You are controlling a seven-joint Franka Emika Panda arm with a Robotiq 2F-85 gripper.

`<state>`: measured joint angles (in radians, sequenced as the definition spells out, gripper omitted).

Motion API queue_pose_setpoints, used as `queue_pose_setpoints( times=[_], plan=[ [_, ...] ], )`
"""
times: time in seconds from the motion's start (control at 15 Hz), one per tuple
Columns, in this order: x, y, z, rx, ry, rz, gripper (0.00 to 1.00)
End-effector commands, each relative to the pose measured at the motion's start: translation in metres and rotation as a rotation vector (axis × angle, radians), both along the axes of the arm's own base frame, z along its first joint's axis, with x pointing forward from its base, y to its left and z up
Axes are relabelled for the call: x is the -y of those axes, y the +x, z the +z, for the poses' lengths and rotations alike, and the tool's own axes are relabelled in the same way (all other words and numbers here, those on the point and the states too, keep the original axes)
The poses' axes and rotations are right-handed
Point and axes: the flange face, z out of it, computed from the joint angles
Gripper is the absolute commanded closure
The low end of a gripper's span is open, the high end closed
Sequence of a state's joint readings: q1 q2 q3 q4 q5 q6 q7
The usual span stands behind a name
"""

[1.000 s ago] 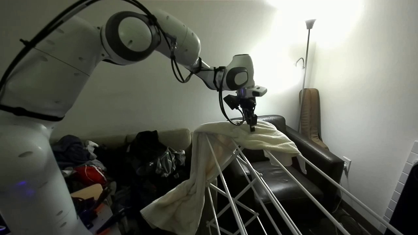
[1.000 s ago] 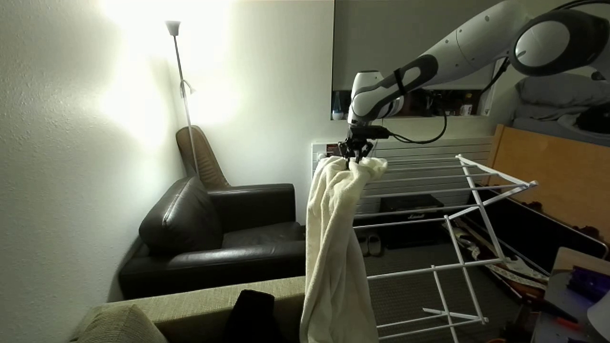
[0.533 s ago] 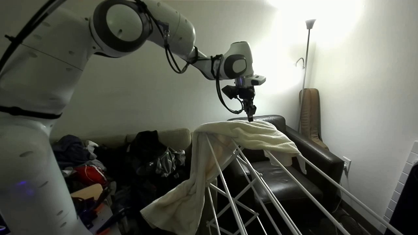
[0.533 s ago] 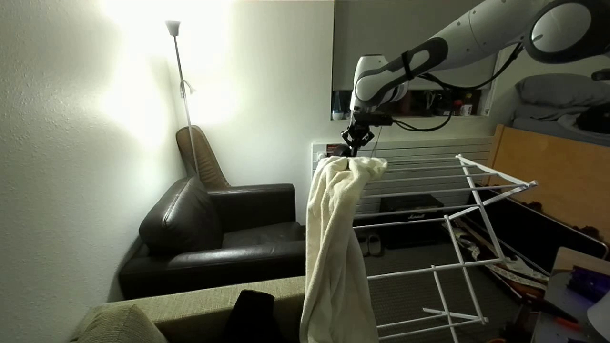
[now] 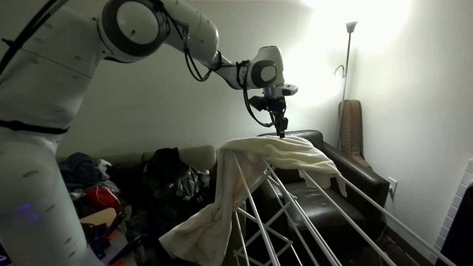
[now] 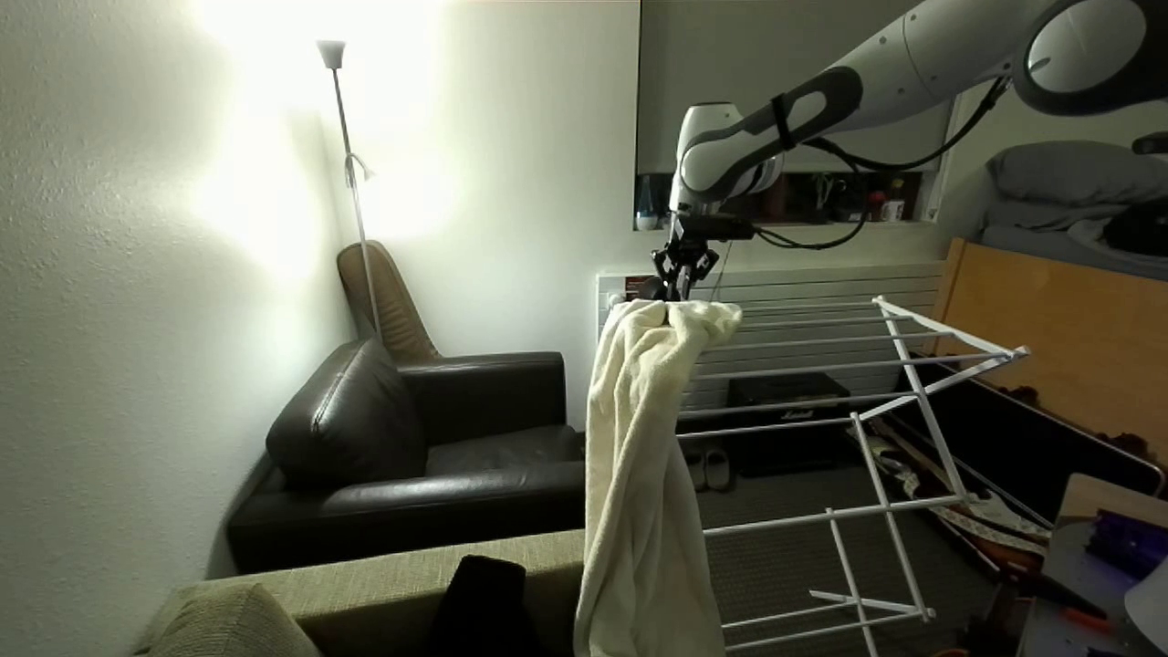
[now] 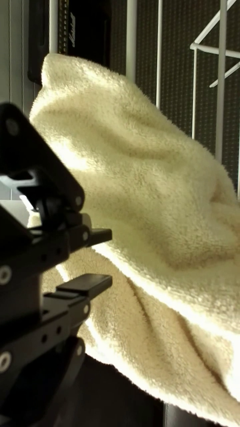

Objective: Take the towel and put it on the couch

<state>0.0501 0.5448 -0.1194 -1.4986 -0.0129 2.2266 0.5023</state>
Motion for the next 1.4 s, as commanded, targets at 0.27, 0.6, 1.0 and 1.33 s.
queue_pose_setpoints(
  times=[0.27,0.6,1.0,1.33],
  plan=[
    [0.003,0.004,-0.003,0.016,-0.005,-0.006,0.38],
    [0.016,0.014,-0.021,0.015,0.022,-0.038,0.06],
    [0.019,0.028,-0.045,0.008,0.076,-0.051,0.00],
    [-0.005,0.044,-0.059,0.015,0.127,-0.040,0.00]
  ],
)
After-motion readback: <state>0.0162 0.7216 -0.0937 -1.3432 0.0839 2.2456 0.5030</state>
